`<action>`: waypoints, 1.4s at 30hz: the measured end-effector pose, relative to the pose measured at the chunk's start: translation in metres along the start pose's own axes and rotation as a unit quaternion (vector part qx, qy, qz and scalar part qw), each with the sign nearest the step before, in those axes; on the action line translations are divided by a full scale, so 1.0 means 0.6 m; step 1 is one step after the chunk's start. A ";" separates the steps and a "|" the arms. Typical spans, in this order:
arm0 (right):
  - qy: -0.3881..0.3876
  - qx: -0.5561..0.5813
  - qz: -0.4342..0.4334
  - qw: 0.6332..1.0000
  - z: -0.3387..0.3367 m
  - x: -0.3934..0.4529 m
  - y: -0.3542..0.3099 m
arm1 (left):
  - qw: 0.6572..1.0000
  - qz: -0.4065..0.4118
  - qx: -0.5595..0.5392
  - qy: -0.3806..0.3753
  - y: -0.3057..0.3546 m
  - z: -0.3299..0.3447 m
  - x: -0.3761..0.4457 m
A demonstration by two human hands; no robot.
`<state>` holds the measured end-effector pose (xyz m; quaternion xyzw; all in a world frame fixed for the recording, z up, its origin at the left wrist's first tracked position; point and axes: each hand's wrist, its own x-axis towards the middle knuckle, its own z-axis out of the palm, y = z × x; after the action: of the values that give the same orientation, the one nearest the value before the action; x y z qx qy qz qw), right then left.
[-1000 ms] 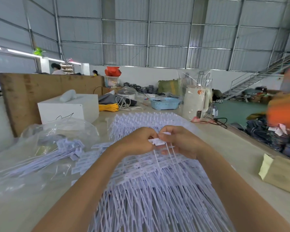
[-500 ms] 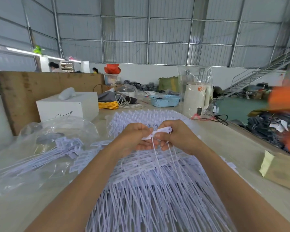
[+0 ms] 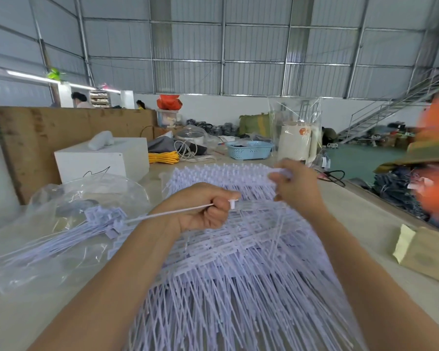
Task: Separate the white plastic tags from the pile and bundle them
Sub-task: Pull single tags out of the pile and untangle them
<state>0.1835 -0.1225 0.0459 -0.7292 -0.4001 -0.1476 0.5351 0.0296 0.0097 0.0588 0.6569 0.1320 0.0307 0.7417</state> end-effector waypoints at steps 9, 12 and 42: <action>-0.166 0.420 0.250 0.857 -0.041 0.007 -0.040 | 0.974 0.138 0.094 0.150 0.001 0.019 0.015; -0.230 0.276 0.208 0.910 0.021 -0.014 -0.058 | 0.971 0.150 0.097 0.157 0.001 0.024 0.018; -0.029 0.282 0.215 0.935 0.022 -0.011 -0.051 | 0.987 0.089 0.128 0.046 -0.016 0.100 -0.008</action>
<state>0.1538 -0.1101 0.0569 -0.6211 -0.2744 0.1113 0.7257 0.0378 -0.0505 0.0563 0.7535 0.1093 0.1096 0.6390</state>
